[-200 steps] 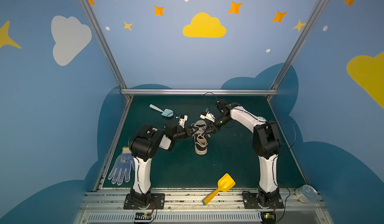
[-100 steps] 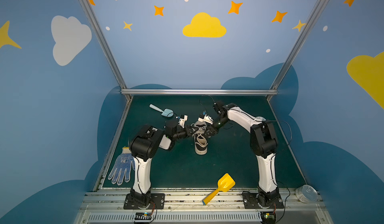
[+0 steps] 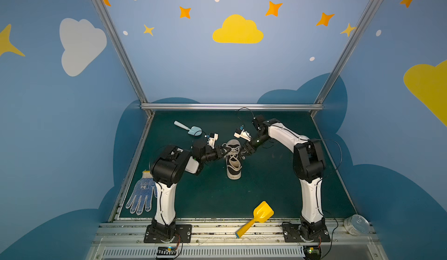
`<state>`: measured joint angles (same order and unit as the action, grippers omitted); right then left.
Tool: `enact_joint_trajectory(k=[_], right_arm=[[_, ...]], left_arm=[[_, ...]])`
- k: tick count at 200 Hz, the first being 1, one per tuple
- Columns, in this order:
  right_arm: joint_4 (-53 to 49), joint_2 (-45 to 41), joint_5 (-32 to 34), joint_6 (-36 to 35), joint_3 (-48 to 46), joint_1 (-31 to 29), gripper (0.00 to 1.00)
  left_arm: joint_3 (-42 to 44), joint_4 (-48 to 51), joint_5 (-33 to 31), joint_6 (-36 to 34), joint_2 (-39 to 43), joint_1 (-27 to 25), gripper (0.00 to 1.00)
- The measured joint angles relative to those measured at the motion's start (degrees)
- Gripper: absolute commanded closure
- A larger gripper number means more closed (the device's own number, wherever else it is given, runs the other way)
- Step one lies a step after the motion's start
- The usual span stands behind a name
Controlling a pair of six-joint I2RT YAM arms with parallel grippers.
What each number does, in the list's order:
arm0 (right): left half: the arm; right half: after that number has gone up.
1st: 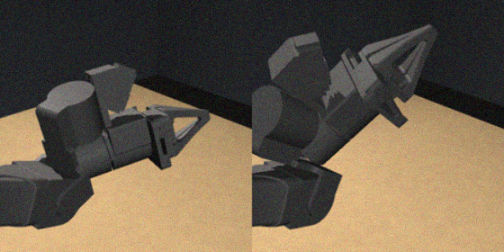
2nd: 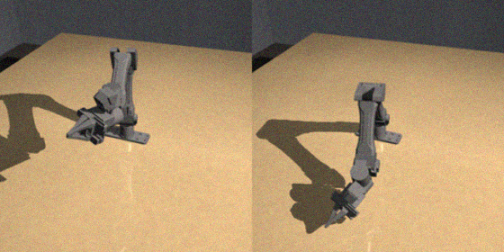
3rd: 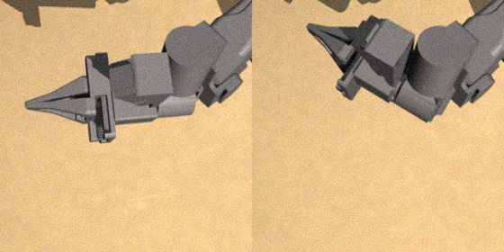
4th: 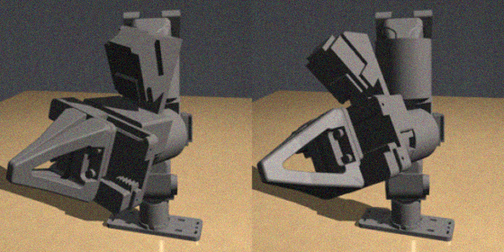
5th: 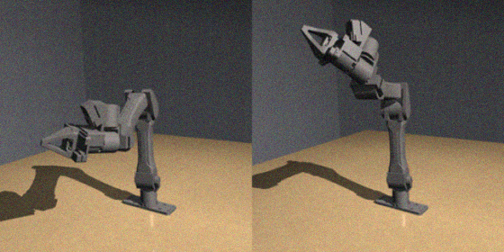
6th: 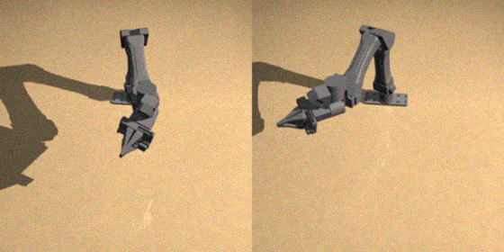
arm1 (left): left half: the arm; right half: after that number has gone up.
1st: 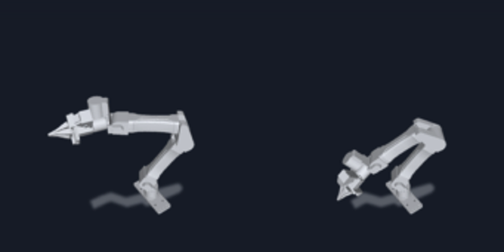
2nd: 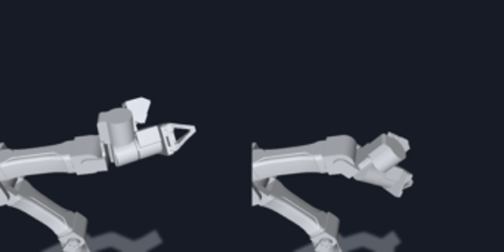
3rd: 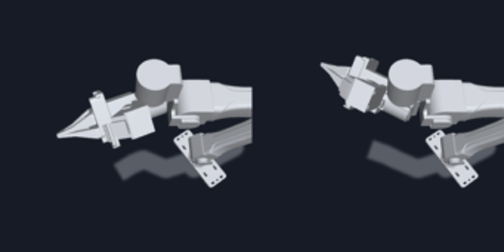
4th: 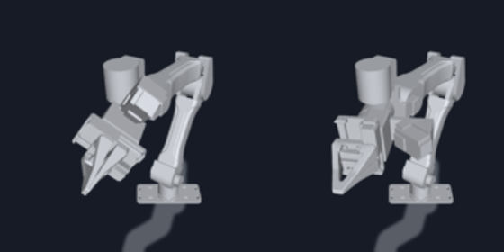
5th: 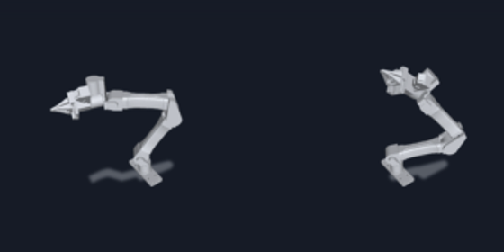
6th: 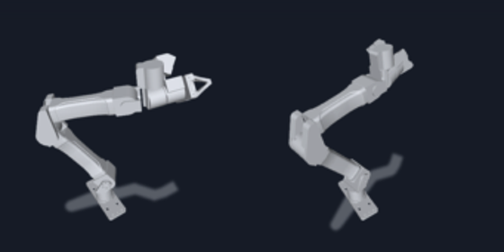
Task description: Tie the shoes
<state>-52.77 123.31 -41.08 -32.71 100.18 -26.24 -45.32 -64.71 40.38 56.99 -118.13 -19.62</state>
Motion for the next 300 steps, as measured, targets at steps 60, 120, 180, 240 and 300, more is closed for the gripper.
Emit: enact_joint_trajectory(k=[60, 120, 180, 240, 300], right_arm=[[-0.4, 1.4, -1.2, -0.4, 1.3, -0.2, 0.31], [-2.8, 3.7, -1.9, -1.2, 3.7, -0.6, 0.40], [-4.1, 4.0, -2.6, -2.1, 4.2, -0.7, 0.34], [-5.3, 6.2, -3.0, -2.1, 6.7, -1.0, 0.38], [-6.6, 6.4, -3.4, -2.3, 7.1, -1.2, 0.62]], left_arm=[[0.0, 0.0, 0.0, 0.0, 0.0, 0.0, 0.97], [0.0, 0.0, 0.1, 0.0, 0.0, 0.0, 0.97], [0.0, 0.0, 0.2, 0.0, 0.0, 0.0, 0.97], [0.1, 0.0, 0.2, 0.0, 0.0, 0.0, 0.97], [0.1, 0.0, 0.2, 0.0, 0.0, 0.0, 0.97]])
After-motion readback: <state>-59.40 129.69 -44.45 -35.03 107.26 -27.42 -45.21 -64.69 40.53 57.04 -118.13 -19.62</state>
